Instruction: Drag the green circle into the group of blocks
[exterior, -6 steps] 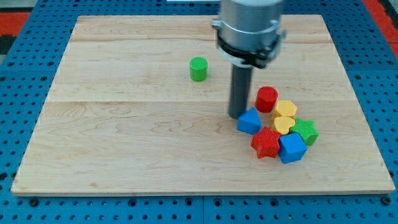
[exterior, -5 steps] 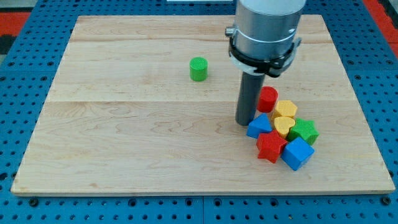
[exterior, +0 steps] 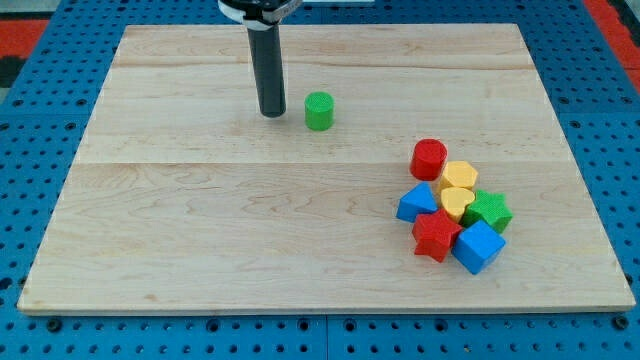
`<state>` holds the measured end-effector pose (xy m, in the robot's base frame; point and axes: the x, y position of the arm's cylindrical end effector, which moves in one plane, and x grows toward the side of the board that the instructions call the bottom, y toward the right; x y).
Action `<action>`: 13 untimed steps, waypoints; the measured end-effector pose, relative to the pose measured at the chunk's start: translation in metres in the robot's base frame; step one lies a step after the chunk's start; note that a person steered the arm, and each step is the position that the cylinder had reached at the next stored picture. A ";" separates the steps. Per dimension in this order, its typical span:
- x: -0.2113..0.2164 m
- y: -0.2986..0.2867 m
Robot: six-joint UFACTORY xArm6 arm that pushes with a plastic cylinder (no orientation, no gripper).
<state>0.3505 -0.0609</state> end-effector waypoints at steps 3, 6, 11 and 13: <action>0.049 0.102; 0.018 0.125; 0.087 0.186; 0.083 0.191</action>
<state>0.4337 0.1296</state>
